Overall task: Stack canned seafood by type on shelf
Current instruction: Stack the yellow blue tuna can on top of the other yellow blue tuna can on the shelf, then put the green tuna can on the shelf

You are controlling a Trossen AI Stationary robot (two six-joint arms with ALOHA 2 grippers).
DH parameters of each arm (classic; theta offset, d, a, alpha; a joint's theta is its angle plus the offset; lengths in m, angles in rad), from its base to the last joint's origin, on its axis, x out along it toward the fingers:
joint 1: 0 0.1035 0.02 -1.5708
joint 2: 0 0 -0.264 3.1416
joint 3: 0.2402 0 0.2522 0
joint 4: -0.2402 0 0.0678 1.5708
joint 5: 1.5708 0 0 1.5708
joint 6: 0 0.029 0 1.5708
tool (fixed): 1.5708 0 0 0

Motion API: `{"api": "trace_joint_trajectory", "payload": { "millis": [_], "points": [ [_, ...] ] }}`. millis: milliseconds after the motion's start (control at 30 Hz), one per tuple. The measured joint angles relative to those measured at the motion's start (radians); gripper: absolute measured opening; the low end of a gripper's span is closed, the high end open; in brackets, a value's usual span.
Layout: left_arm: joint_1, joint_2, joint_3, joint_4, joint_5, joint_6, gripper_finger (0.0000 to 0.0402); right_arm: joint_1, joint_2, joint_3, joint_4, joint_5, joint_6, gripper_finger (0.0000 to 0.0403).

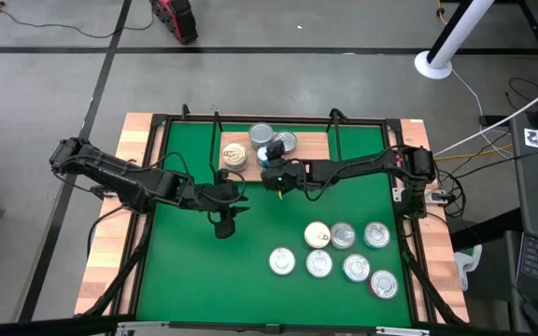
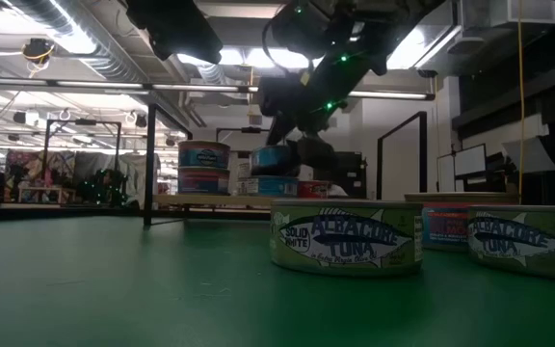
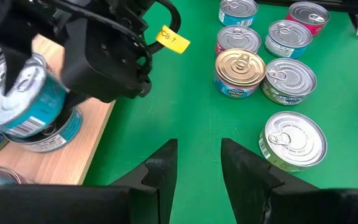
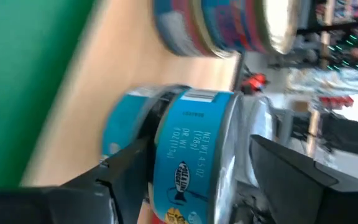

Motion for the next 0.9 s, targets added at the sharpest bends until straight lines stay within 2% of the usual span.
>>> {"api": "trace_joint_trajectory", "payload": {
  "millis": [300,667,800,900],
  "points": [
    [0.000,0.000,0.000,0.000,0.000,0.000,0.0118,0.001,0.001,0.008,-0.094,-0.060,-0.004,0.0268],
    [-0.001,0.000,0.000,0.001,0.000,0.000,0.0118,0.003,0.000,0.148,-0.274,-0.067,0.015,0.0269],
    [-0.010,0.000,0.000,0.002,0.000,0.000,0.0118,0.030,0.000,0.214,-0.373,-0.029,0.115,0.0269],
    [-0.014,0.000,0.000,0.003,0.001,-0.005,0.0118,0.065,0.000,0.278,-0.520,0.029,0.213,0.0269]
  ]
}}
